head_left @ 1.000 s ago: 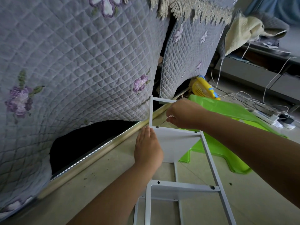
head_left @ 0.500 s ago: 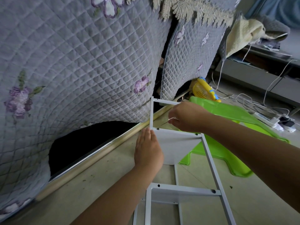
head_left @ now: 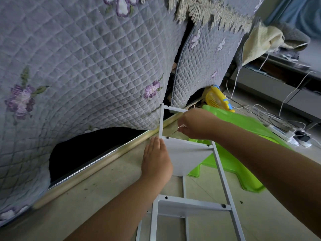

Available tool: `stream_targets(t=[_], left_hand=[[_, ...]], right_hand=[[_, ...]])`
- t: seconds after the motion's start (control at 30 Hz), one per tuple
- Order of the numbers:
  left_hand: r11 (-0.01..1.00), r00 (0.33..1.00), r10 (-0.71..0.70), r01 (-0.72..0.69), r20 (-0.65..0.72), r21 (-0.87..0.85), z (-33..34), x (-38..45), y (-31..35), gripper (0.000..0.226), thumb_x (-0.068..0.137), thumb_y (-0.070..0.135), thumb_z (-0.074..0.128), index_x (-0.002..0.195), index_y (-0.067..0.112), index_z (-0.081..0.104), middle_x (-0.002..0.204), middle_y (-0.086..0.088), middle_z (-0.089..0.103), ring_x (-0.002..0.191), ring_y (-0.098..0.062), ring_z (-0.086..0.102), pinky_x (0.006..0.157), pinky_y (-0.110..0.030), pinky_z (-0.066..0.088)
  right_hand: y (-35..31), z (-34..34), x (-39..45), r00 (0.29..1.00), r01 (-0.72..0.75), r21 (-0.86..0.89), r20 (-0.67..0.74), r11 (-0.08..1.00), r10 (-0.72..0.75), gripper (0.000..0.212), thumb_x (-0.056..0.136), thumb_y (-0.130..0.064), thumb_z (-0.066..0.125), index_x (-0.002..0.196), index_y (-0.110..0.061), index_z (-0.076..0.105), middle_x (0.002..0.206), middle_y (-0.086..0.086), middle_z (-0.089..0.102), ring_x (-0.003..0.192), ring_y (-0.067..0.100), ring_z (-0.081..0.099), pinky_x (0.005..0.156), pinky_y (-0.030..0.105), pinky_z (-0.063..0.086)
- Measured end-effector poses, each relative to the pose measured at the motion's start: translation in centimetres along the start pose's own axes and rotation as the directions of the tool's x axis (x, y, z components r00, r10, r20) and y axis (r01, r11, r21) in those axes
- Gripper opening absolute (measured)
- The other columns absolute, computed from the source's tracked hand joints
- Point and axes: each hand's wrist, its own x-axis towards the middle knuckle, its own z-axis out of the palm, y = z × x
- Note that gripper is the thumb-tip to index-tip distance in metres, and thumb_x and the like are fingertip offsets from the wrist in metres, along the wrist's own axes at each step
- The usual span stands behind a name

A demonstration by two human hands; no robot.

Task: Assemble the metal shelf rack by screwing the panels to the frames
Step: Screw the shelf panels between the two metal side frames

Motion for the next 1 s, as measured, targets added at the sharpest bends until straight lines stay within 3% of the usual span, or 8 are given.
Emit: stream_targets(t=[0.33,0.47,0.57,0.63,0.73,0.87,0.93,1.0], left_hand=[[1.000,1.000,0.010,-0.010,0.001,0.010,-0.1,0.3,-0.4,0.059,0.097,0.006,0.025,0.149,0.007,-0.002,0.157,-0.007,-0.008,0.145,-0.019,-0.009,0.115,-0.026,-0.006],[1.000,1.000,0.013,-0.013,0.005,0.002,0.0,0.4,-0.3,0.058,0.097,0.006,0.024,0.149,0.007,-0.002,0.157,-0.007,-0.007,0.145,-0.019,-0.009,0.115,-0.027,-0.005],[1.000,1.000,0.011,-0.011,-0.001,-0.007,0.0,0.3,-0.3,0.058,0.097,0.006,0.025,0.149,0.007,-0.001,0.157,-0.007,-0.007,0.145,-0.019,-0.008,0.115,-0.027,-0.004],[1.000,1.000,0.016,-0.016,-0.007,-0.008,0.0,0.3,-0.3,0.059,0.097,0.005,0.026,0.149,0.006,-0.001,0.158,-0.007,-0.006,0.145,-0.019,-0.007,0.116,-0.027,-0.003],[1.000,1.000,0.021,-0.021,-0.005,-0.006,0.0,0.3,-0.3,0.060,0.096,0.004,0.026,0.149,0.005,-0.001,0.157,-0.007,-0.006,0.145,-0.019,-0.007,0.116,-0.027,-0.003],[1.000,1.000,0.011,-0.011,-0.003,-0.024,0.0,0.4,-0.3,0.060,0.096,0.004,0.027,0.149,0.007,-0.001,0.158,-0.006,-0.007,0.145,-0.018,-0.008,0.116,-0.026,-0.003],[0.999,1.000,0.008,-0.008,0.001,-0.032,0.0,0.4,-0.4,0.061,0.095,0.004,0.027,0.149,0.007,-0.001,0.158,-0.006,-0.007,0.145,-0.018,-0.008,0.116,-0.026,-0.003],[0.999,1.000,0.013,-0.013,0.004,-0.030,0.1,0.4,-0.4,0.061,0.095,0.004,0.028,0.149,0.006,-0.001,0.157,-0.006,-0.006,0.145,-0.019,-0.007,0.116,-0.027,-0.002]], right_hand=[[-0.6,-1.9,1.8,0.990,-0.047,0.052,0.136,0.998,0.040,0.024,0.091,-0.022,0.050,0.100,-0.006,0.066,0.096,0.010,0.065,0.094,0.027,0.058,0.072,0.028,0.044],[-0.9,-1.6,3.3,0.972,-0.198,0.109,0.148,0.974,0.181,0.022,0.089,-0.016,0.050,0.071,-0.003,0.052,0.063,0.003,0.043,0.070,0.025,0.046,0.049,0.021,0.029],[-1.2,-1.7,4.2,0.941,-0.321,0.177,0.173,0.930,0.292,0.009,0.088,-0.013,0.048,0.082,-0.007,0.047,0.071,0.001,0.041,0.064,0.018,0.042,0.053,0.023,0.034],[-1.6,-2.3,3.9,0.944,-0.300,0.188,0.201,0.935,0.263,0.011,0.091,-0.016,0.047,0.098,-0.008,0.049,0.087,0.004,0.045,0.073,0.020,0.044,0.057,0.022,0.037],[-1.4,-3.1,3.1,0.950,-0.224,0.201,0.262,0.954,0.168,0.012,0.094,-0.016,0.043,0.099,-0.006,0.039,0.097,0.010,0.046,0.073,0.021,0.041,0.046,0.016,0.029],[-0.7,-2.9,3.0,0.967,-0.125,0.136,0.237,0.983,0.091,0.025,0.093,-0.013,0.044,0.099,0.004,0.061,0.097,0.013,0.067,0.081,0.025,0.062,0.056,0.023,0.040],[-0.4,-3.1,2.8,0.979,-0.078,0.153,0.197,0.985,0.047,0.024,0.093,-0.016,0.049,0.098,0.001,0.065,0.092,0.014,0.070,0.067,0.022,0.067,0.059,0.020,0.045],[-0.2,-3.4,2.3,0.983,-0.071,0.229,0.180,0.971,0.029,0.025,0.093,-0.016,0.051,0.096,0.005,0.064,0.078,0.015,0.068,0.045,0.012,0.059,0.048,0.012,0.042]])
